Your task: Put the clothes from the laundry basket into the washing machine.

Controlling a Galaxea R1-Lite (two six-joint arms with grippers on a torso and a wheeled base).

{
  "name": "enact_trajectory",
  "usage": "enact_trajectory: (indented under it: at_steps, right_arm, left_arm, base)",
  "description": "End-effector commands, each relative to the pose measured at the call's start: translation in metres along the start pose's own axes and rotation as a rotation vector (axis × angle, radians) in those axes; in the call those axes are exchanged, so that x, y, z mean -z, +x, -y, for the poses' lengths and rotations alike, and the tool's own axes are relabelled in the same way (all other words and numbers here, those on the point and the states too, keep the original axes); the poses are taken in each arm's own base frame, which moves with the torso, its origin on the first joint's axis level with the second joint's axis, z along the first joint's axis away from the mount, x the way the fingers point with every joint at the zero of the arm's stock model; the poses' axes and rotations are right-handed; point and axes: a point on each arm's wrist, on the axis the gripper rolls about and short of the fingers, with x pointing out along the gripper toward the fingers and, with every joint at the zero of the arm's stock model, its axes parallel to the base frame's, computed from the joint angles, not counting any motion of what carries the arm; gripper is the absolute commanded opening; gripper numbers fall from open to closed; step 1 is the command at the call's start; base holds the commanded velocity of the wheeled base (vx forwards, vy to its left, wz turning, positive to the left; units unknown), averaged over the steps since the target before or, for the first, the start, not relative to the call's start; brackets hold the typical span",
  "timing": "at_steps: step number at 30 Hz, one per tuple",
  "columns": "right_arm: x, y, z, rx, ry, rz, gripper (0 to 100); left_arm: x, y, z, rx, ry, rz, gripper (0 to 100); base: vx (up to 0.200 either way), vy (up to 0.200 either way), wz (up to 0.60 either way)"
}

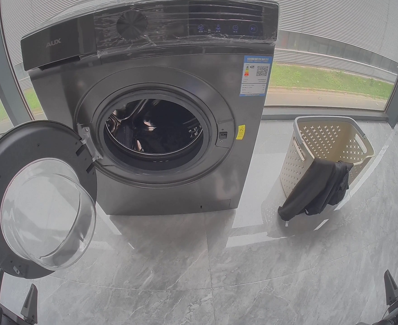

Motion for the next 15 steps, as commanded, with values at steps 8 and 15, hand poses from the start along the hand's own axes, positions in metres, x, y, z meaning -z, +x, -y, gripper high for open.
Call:
enact_trajectory:
  at_steps: [8, 15]
  right_arm:
    - [0.0043, 0.0011, 0.0001, -0.002, 0.0, -0.016, 100]
    - [0.0043, 0.0011, 0.0001, -0.002, 0.0, -0.016, 100]
  left_arm:
    - [0.0048, 0.0005, 0.0, -0.001, -0.005, -0.006, 100]
    - [0.0048, 0.0005, 0.0, -0.001, -0.005, -0.006, 100]
  base:
    - [0.2, 0.0, 0.0]
    - [0.029, 0.0, 0.0]
